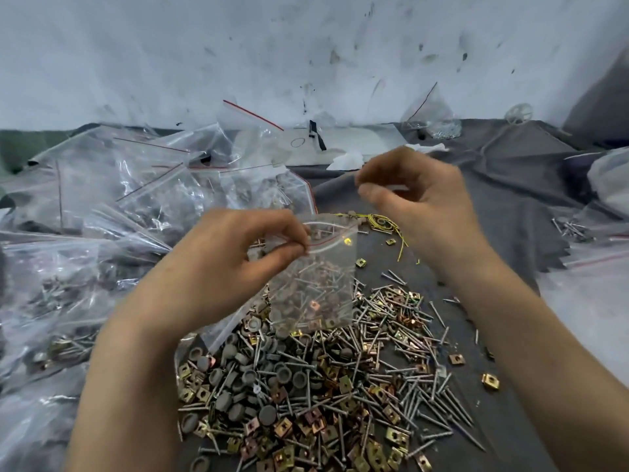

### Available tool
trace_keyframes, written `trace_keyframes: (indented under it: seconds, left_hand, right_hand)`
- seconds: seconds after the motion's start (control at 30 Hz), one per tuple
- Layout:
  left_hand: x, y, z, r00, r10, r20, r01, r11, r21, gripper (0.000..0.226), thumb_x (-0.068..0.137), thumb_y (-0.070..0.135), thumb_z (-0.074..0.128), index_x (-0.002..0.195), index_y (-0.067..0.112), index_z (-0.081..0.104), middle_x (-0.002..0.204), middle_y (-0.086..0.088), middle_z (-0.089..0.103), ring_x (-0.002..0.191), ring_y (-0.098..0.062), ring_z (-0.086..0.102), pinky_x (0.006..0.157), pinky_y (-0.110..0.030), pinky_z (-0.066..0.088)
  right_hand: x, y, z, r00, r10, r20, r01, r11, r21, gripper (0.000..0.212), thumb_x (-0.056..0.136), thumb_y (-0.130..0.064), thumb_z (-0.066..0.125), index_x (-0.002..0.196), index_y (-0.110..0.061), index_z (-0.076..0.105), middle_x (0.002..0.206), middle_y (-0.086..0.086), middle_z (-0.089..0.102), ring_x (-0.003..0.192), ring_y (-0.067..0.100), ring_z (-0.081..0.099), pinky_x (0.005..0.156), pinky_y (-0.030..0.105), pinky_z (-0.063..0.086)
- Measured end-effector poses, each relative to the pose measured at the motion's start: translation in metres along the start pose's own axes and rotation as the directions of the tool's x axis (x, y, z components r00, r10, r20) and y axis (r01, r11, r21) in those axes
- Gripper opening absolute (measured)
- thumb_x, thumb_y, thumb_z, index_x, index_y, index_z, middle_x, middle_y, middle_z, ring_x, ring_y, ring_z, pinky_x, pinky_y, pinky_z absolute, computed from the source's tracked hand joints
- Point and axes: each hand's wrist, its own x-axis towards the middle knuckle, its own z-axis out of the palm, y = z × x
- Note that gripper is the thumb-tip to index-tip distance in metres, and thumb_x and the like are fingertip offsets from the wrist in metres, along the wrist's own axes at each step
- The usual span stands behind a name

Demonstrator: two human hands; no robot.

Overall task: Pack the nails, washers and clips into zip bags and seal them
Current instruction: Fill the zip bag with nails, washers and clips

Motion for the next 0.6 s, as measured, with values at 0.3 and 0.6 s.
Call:
trace_keyframes:
  seconds: [0.3, 0.6]
  left_hand:
    - [-0.003, -0.006, -0.009, 0.995, -0.082, -0.048, 0.081, 0.996, -0.029, 0.012, 0.080, 0.043, 0.058, 0.088, 0.036, 0.065, 0.094, 0.019, 0.071, 0.096, 0.001, 0.065, 0.086, -0.042, 0.053]
    - [-0.003, -0.008, -0.007, 0.995, -0.088, -0.047, 0.087, 0.996, -0.031, 0.007, 0.082, 0.035, 0.063, 0.085, 0.032, 0.069, 0.095, 0.016, 0.072, 0.097, 0.001, 0.064, 0.089, -0.040, 0.052]
  right_hand:
    - [-0.030, 0.115, 0.029, 0.874, 0.412, 0.256, -0.121, 0.696, -0.708, 0.016, 0.085, -0.021, 0.068, 0.099, -0.013, 0.070, 0.103, 0.005, 0.069, 0.097, 0.019, 0.061, 0.084, 0.025, 0.044]
    - [-0.037, 0.118, 0.037, 0.910, 0.284, 0.303, 0.036, 0.671, -0.740, 0.020, 0.087, -0.017, 0.061, 0.106, -0.018, 0.055, 0.099, 0.005, 0.065, 0.101, 0.023, 0.050, 0.078, 0.032, 0.039]
